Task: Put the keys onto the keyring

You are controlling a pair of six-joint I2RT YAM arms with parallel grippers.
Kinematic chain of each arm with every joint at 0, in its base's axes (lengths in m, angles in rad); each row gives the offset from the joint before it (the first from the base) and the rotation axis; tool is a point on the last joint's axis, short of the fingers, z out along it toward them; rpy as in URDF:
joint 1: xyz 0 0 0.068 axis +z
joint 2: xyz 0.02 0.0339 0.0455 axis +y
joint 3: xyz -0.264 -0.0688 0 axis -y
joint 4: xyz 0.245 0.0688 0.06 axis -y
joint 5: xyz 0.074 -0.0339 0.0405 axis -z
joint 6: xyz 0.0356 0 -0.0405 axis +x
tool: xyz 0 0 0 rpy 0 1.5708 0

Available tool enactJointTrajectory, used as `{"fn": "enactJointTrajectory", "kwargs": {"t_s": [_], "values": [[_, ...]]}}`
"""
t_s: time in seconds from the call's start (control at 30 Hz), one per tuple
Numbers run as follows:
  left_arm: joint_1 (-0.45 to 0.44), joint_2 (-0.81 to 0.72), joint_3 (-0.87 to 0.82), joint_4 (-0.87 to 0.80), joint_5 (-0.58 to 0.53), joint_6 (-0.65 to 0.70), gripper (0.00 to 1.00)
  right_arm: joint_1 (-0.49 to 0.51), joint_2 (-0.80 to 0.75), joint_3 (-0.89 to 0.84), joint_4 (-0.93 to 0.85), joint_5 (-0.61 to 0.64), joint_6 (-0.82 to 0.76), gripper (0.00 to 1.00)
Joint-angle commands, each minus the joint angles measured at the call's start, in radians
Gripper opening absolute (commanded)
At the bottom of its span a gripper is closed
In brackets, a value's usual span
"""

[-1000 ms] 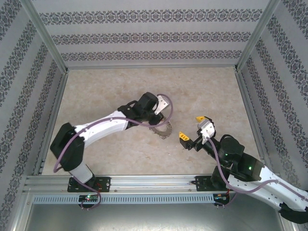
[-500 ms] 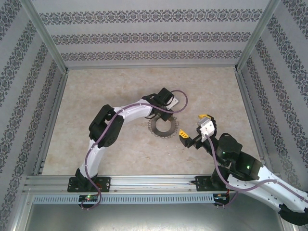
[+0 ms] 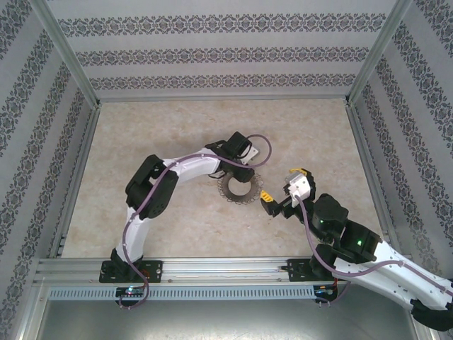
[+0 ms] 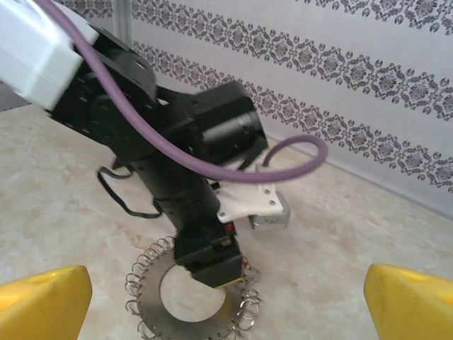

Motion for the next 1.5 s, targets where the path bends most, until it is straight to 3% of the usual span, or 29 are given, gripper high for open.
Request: {"fn": "enactJointTrajectory", "kwargs": {"t_s": [0.0, 0.13, 0.23, 0.37, 0.47, 0.57, 0.67, 0.83, 1.0, 1.17, 1.47], "values": [[0.006, -0.169, -0.092, 0.052, 0.034, -0.025, 0.71, -0.011, -0.012, 0.009, -0.039, 0.086, 0.049, 0.98], [0.003, -0.412, -0.292, 0.1, 0.053, -0.044, 0.99, -0.014, -0.042, -0.013, -0.06, 0.155, 0.076, 0.98], [0.003, -0.65, -0.482, 0.148, 0.052, -0.057, 1.0, -0.022, -0.067, -0.034, -0.047, 0.212, 0.085, 0.98], [0.004, -0.977, -0.746, 0.253, -0.054, -0.064, 1.0, -0.085, -0.05, -0.054, -0.021, 0.292, 0.103, 0.98], [0.009, -1.148, -0.857, 0.296, -0.18, -0.073, 1.0, -0.233, 0.03, -0.07, 0.02, 0.186, 0.159, 0.98], [0.024, -1.235, -0.941, 0.339, -0.386, -0.097, 1.0, -0.454, 0.141, -0.079, 0.061, -0.062, 0.246, 0.98], [0.074, -1.249, -0.986, 0.347, -0.466, -0.084, 1.0, -0.61, 0.192, -0.127, 0.143, -0.143, 0.268, 0.98], [0.117, -1.24, -1.009, 0.381, -0.552, -0.065, 1.0, -0.762, 0.148, -0.285, 0.37, -0.211, 0.189, 0.98], [0.173, -1.211, -1.049, 0.472, -0.595, -0.058, 1.0, -0.802, 0.195, -0.407, 0.666, -0.271, 0.024, 0.98], [0.202, -1.151, -1.084, 0.564, -0.641, -0.033, 1.0, -0.873, 0.415, -0.392, 0.843, -0.365, 0.009, 0.98], [0.313, -1.044, -1.116, 0.727, -0.655, 0.027, 1.0, -0.88, 0.792, -0.335, 1.139, -0.377, -0.021, 0.98]]}}
